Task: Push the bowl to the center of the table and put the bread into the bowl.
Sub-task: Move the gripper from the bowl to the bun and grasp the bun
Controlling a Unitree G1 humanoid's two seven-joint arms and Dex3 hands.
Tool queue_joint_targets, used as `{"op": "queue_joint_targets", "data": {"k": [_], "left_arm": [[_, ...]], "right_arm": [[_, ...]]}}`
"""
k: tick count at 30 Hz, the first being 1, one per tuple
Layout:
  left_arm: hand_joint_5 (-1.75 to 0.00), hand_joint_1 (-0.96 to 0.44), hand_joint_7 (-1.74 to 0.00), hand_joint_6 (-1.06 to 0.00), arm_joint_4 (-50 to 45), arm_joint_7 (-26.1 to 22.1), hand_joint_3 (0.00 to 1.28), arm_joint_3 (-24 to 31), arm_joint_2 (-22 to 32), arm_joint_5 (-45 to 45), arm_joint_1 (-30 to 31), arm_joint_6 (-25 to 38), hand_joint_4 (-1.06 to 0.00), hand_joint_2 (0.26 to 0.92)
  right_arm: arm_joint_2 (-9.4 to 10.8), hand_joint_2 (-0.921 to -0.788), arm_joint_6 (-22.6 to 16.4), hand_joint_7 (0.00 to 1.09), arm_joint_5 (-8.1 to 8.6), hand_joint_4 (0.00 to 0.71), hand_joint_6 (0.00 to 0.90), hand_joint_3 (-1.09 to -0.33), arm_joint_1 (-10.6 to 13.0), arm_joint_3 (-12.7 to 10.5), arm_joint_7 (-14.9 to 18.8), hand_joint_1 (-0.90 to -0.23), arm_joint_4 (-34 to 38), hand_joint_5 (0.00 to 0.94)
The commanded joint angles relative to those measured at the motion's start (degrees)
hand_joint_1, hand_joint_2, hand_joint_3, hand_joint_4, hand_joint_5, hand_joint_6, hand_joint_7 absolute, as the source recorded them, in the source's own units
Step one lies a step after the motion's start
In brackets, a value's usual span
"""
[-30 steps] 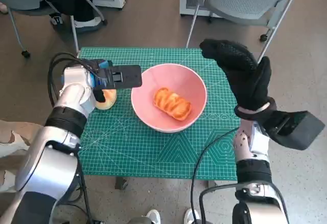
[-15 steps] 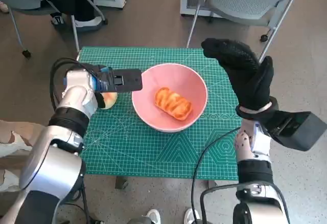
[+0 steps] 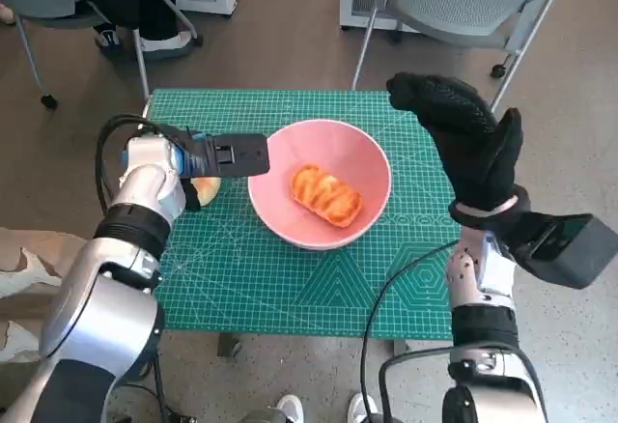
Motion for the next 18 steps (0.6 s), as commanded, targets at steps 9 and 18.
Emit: {"op": "queue_joint_targets", "data": {"k": [9,18], "left_arm": [[-0.06,-0.24,-0.02,-0.14,1.4,1.4,0.01,-0.6,-1.4,-0.6,0.7,-0.3,-0.22,0.707],[-0.13,-0.22,-0.34,-0.56,1.9,1.4,0.02,-2.1,-1.7,0.1,1.4,-0.3,-0.45,0.751]], "right_arm": [[-0.8,-0.921,1.8,0.37,-0.15,0.122,-0.001,-0.918,2.4,0.4,-0.7,-0.681,-2.2,0.001],[-1.3,-0.921,3.3,0.37,-0.01,0.123,-0.001,-0.905,3.3,0.3,-0.9,-0.691,-4.3,0.001]]}}
